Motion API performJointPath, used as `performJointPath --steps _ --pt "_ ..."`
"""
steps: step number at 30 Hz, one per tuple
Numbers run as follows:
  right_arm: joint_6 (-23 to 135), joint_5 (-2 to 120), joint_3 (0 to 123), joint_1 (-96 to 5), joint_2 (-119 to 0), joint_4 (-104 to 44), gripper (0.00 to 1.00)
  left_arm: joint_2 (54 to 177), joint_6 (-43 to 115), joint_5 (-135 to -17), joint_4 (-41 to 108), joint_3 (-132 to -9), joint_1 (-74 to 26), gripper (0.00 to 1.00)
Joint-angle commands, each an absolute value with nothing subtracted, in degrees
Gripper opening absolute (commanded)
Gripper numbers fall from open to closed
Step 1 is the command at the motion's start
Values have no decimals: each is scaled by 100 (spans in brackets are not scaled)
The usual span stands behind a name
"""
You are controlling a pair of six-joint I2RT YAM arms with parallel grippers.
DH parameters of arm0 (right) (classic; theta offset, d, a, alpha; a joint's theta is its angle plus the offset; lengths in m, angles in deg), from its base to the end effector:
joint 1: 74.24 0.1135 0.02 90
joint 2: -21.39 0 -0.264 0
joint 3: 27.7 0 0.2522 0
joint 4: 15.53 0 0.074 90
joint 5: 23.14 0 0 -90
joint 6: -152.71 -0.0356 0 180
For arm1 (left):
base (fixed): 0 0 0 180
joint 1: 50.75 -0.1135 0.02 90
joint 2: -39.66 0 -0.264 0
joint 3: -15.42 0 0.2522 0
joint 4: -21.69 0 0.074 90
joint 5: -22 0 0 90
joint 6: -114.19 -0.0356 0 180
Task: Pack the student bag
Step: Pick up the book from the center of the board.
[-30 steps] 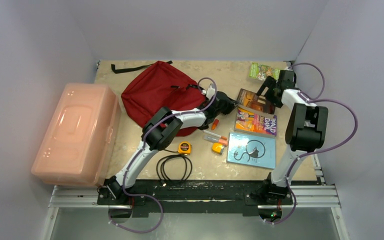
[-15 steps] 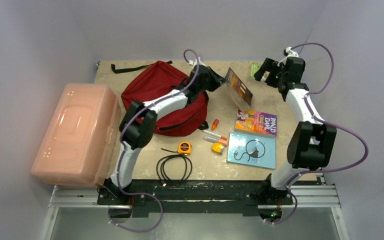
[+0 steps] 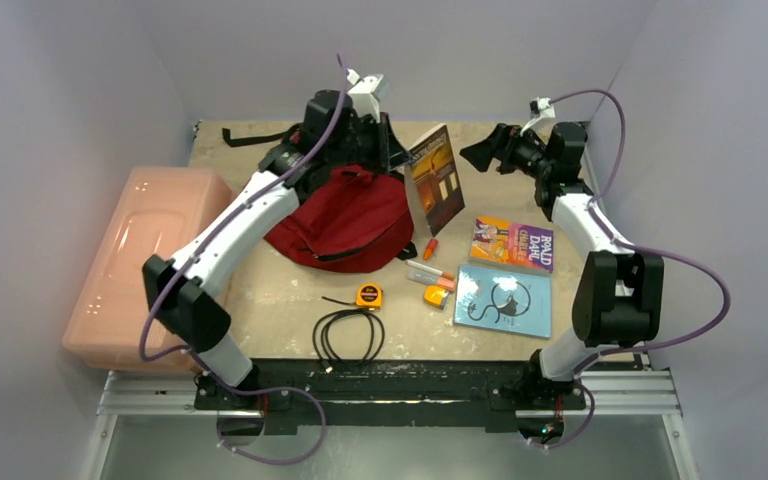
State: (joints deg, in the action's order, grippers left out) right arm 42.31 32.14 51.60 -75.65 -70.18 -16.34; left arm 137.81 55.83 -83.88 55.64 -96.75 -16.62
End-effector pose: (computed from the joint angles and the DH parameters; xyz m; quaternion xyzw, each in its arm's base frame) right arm 0.3746 0.0111 0.3004 -0.0408 0.7690 0.3284 0.5470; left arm 0.3288 -0.2347 0.3990 0.0969 0.8090 -0.4037 0.4161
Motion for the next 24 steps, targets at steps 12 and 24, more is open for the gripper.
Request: performJointPath --steps 12,24 --pt "-152 908 3548 -6238 -7251 5520 99 11841 4923 -10857 6561 -9225 -2945 0" --pt "-1485 965 2872 -5589 -7598 7381 99 11333 6630 -12024 4852 -8491 -3680 0"
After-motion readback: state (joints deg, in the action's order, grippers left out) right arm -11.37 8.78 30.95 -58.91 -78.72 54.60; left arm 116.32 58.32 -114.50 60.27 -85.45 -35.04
